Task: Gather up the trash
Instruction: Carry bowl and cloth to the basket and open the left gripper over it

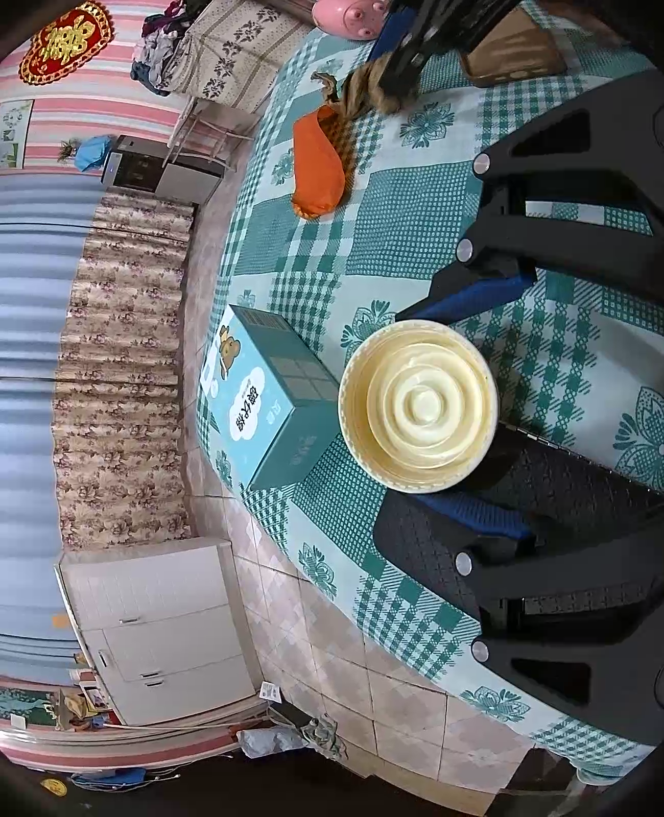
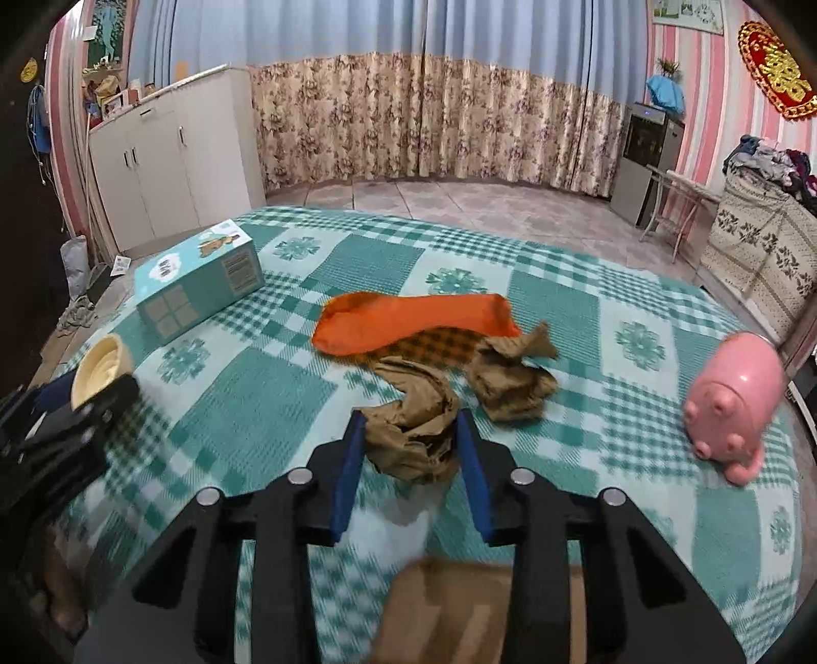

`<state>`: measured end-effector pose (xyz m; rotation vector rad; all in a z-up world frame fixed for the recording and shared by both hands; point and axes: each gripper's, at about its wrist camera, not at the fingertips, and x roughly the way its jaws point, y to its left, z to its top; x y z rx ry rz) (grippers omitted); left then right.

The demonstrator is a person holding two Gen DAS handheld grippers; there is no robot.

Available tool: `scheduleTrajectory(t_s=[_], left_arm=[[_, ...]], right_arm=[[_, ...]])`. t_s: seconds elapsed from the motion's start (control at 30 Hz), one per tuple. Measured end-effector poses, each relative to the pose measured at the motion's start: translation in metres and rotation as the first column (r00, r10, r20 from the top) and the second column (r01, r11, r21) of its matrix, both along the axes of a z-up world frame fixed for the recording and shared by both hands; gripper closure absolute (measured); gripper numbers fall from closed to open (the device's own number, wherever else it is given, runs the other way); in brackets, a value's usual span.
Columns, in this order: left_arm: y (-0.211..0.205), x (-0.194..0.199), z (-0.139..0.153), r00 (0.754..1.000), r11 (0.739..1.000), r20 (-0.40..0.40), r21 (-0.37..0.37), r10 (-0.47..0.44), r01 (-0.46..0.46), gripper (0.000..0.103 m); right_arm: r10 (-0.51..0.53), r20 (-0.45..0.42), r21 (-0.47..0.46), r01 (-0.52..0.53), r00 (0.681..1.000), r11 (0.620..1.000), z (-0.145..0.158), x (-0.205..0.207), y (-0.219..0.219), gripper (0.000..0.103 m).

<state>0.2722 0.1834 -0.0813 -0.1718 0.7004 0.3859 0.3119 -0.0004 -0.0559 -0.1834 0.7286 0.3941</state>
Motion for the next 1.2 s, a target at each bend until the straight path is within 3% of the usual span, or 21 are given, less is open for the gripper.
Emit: scheduleTrajectory(t_s=[0.23,0.4,0.53,0.67,0.83,0.93,1.0,1.1,1.13,1.2], left_arm=[[-0.002,0.000,-0.002,1.000,1.000,-0.023,0.027,-0.001,0.002,0.042],[-0.017,-0.002,0.006,0.999,0.997,-0.013,0.067,-0.031,0.031,0.042],[-0.050,-0.010,0.024,0.993,0.994,0.032,0.010,-0.110,0.110,0.042],[-0.111,-0.018,0.042,0.965,0.968,0.070,0.010,-0.251,0.251,0.042],[-0.202,-0.023,0.057,0.889,0.894,0.112,-0.012,-0.445,0.449,0.042],[-0.261,-0.031,0.062,0.818,0.824,0.121,0.000,-0.562,0.566,0.042],[-0.295,-0.037,0.063,0.764,0.771,0.124,0.012,-0.634,0.637,0.042],[-0.356,-0.047,0.063,0.652,0.661,0.125,0.041,-0.748,0.749,0.042],[-0.378,-0.053,0.062,0.605,0.614,0.125,0.051,-0.786,0.788,0.042],[-0.410,-0.062,0.060,0.540,0.549,0.115,0.080,-0.834,0.832,0.042]], right_arm=[[-0.071,0.014,0.023,0.070,0.997,0.997,0.008,-0.047,-0.062,0.067],[-0.180,0.028,0.023,0.180,0.983,0.983,0.020,-0.077,-0.132,0.067],[-0.265,0.040,0.023,0.264,0.963,0.964,0.024,-0.097,-0.185,0.067],[-0.363,0.077,0.015,0.363,0.929,0.932,0.029,-0.128,-0.239,0.067],[-0.508,0.119,0.040,0.507,0.853,0.861,0.041,-0.169,-0.315,0.066],[-0.594,0.138,0.053,0.593,0.793,0.804,0.049,-0.191,-0.361,0.066],[-0.641,0.142,0.059,0.640,0.754,0.766,0.051,-0.203,-0.387,0.066],[-0.703,0.148,0.058,0.704,0.695,0.708,0.050,-0.220,-0.421,0.066],[-0.728,0.144,0.062,0.728,0.670,0.683,0.049,-0.228,-0.434,0.066],[-0.757,0.137,0.071,0.756,0.638,0.650,0.047,-0.238,-0.451,0.066]])
